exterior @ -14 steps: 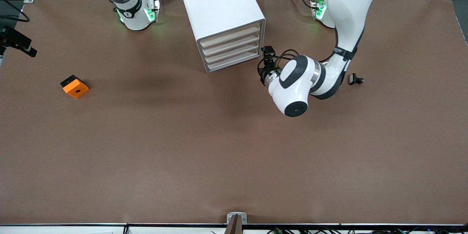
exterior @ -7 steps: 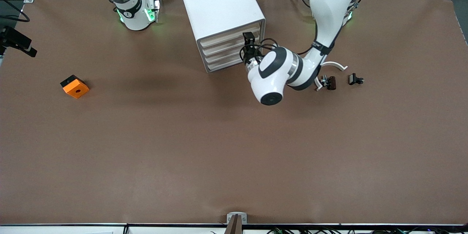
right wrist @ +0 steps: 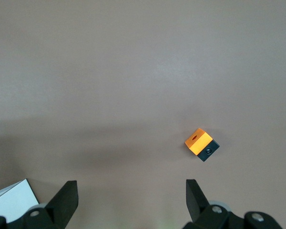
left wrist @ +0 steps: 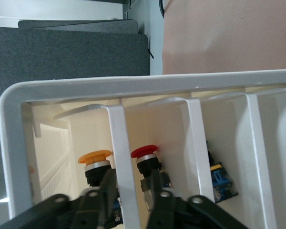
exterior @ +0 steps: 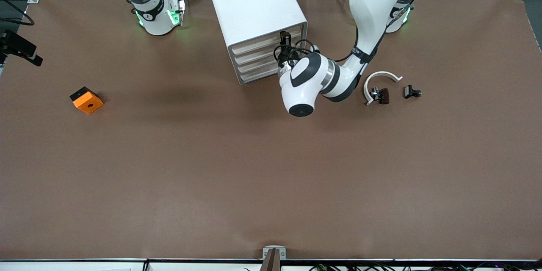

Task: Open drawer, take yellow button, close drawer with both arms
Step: 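Grip the drawer handle with the left gripper and pull it open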

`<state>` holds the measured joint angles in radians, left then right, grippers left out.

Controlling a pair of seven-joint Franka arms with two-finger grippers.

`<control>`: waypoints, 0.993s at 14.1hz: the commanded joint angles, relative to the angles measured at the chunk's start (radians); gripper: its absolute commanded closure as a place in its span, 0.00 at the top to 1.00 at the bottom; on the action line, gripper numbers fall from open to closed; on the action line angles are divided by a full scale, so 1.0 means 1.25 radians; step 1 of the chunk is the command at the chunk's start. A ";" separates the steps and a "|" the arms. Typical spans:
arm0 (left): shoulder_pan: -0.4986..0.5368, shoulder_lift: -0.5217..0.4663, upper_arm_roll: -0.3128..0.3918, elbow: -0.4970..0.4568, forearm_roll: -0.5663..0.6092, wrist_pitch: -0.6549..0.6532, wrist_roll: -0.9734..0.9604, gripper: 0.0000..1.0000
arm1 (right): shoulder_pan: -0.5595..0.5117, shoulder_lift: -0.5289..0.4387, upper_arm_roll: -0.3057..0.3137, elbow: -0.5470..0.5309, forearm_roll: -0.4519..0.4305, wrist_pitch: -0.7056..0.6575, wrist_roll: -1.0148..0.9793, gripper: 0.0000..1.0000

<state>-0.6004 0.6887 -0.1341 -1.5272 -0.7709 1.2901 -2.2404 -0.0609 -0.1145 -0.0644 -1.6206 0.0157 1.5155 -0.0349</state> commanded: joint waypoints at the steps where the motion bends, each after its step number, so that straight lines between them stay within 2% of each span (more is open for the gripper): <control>1: -0.003 0.004 0.003 0.008 -0.020 -0.017 -0.018 0.00 | -0.003 -0.013 0.000 -0.012 -0.010 0.005 -0.006 1.00; 5: 0.010 0.003 0.007 0.014 -0.019 -0.021 -0.013 0.00 | -0.003 -0.012 0.000 -0.009 -0.010 0.005 -0.006 1.00; 9: 0.076 0.005 0.013 0.024 -0.010 -0.020 -0.002 0.00 | -0.002 -0.013 0.000 -0.008 -0.014 0.006 0.001 1.00; 14: 0.140 0.064 0.030 0.133 -0.009 -0.015 0.012 0.00 | 0.002 -0.009 0.001 -0.004 -0.047 0.005 0.000 1.00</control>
<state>-0.4410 0.7225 -0.1206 -1.4507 -0.7824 1.2661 -2.2554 -0.0609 -0.1145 -0.0653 -1.6206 -0.0204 1.5169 -0.0348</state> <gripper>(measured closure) 0.890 0.000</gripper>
